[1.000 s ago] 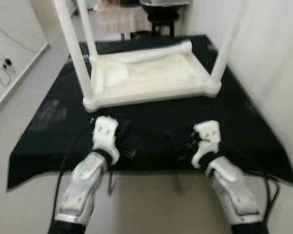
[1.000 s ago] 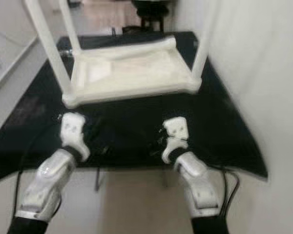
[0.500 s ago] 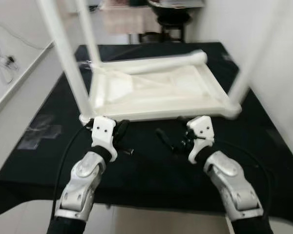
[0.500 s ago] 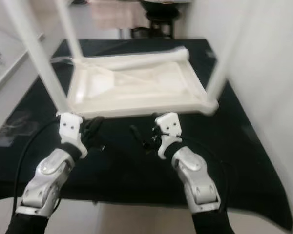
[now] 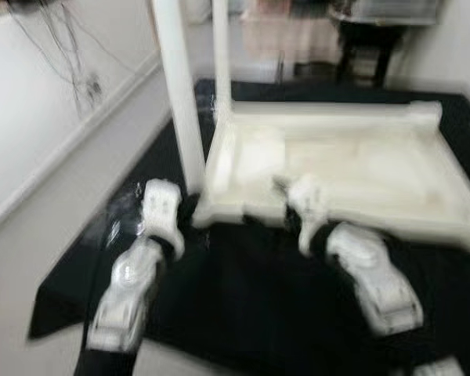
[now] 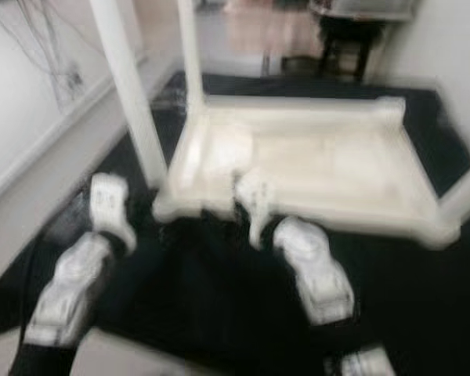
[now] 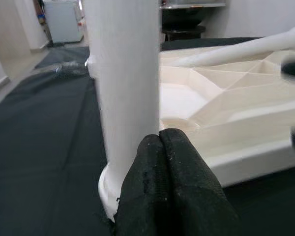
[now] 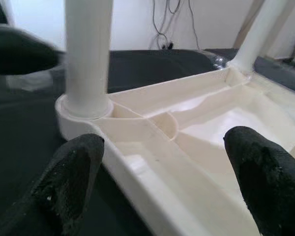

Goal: Building children table

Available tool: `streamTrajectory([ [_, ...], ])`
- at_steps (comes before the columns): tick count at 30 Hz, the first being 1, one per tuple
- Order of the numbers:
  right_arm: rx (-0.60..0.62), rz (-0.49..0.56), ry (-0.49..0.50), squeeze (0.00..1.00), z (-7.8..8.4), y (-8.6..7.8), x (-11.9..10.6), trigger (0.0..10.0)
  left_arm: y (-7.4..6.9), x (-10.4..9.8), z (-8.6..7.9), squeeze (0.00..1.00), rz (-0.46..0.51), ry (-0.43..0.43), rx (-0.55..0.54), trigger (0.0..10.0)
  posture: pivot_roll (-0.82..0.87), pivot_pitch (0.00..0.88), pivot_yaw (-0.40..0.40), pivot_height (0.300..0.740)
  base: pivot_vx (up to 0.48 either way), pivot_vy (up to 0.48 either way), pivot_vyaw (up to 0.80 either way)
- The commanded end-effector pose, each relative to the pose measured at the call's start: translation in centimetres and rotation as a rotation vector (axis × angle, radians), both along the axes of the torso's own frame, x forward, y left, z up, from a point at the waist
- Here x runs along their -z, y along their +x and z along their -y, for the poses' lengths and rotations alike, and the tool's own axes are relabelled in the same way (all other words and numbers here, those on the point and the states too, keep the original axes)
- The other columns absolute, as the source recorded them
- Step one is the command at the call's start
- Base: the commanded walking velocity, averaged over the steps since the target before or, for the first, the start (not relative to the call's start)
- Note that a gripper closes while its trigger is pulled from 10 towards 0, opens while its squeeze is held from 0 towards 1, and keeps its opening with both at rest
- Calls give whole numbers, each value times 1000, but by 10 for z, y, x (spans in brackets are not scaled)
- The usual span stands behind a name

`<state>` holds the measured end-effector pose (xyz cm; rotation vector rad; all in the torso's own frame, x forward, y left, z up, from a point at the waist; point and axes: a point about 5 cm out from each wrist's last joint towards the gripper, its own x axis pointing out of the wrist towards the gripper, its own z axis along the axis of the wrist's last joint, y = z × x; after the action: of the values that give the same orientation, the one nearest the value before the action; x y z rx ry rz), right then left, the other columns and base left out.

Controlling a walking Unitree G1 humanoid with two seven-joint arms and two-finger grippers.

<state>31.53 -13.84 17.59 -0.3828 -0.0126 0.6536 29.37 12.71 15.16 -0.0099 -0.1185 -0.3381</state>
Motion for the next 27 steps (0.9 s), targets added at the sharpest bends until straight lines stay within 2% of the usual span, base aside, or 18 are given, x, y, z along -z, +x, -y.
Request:
streamTrajectory([
  [1, -16, -32, -41, 0, -5, 0, 6, 10000, -2, 4, -3, 0, -29, 1, 5, 10000, 24, 96, -7, 740, 0, 0, 0],
  [3, -10, -29, -70, 0, -3, 2, 4, 10000, -3, 5, -2, 0, -32, 3, 16, 10000, 24, 96, -7, 740, 0, 0, 0],
  [6, -8, -81, -194, 0, 14, 13, -6, 10000, -8, 7, 4, 0, -55, 15, 106, 10000, 29, 100, -8, 740, 0, 0, 0],
  [7, -8, -81, -194, 0, 14, 13, -6, 10000, -8, 7, 4, 0, -55, 15, 106, 10000, 29, 100, -8, 740, 0, 0, 0],
  [8, -39, -139, -269, 0, 23, 16, -9, 10000, -11, 8, 5, 0, -63, 24, 135, 10000, 32, 102, -9, 740, 0, 0, 0],
  [11, -31, -223, -357, 0, 33, 20, -7, 10000, -11, 9, 5, 0, -65, 26, 139, 10000, 32, 102, -9, 740, 0, 0, 0],
  [16, 126, -365, -415, 0, 48, 36, 3, 10000, -10, 9, 6, 0, -66, 39, 148, 10000, 37, 104, -10, 740, 0, 0, 0],
  [19, 145, -423, -459, 0, 54, 39, 6, 10000, -11, 9, 6, 0, -69, 43, 155, 10000, 39, 104, -8, 740, 0, 0, 0],
  [26, 158, -449, -502, 0, 59, 45, 4, 10000, -12, 10, 6, 0, -74, 46, 164, 10000, 37, 107, -6, 740, 0, 0, 0],
  [27, 150, -465, -534, 0, 61, 45, 5, 10000, -12, 10, 6, 0, -74, 48, 165, 10000, 40, 108, -7, 740, 0, 0, 0],
])
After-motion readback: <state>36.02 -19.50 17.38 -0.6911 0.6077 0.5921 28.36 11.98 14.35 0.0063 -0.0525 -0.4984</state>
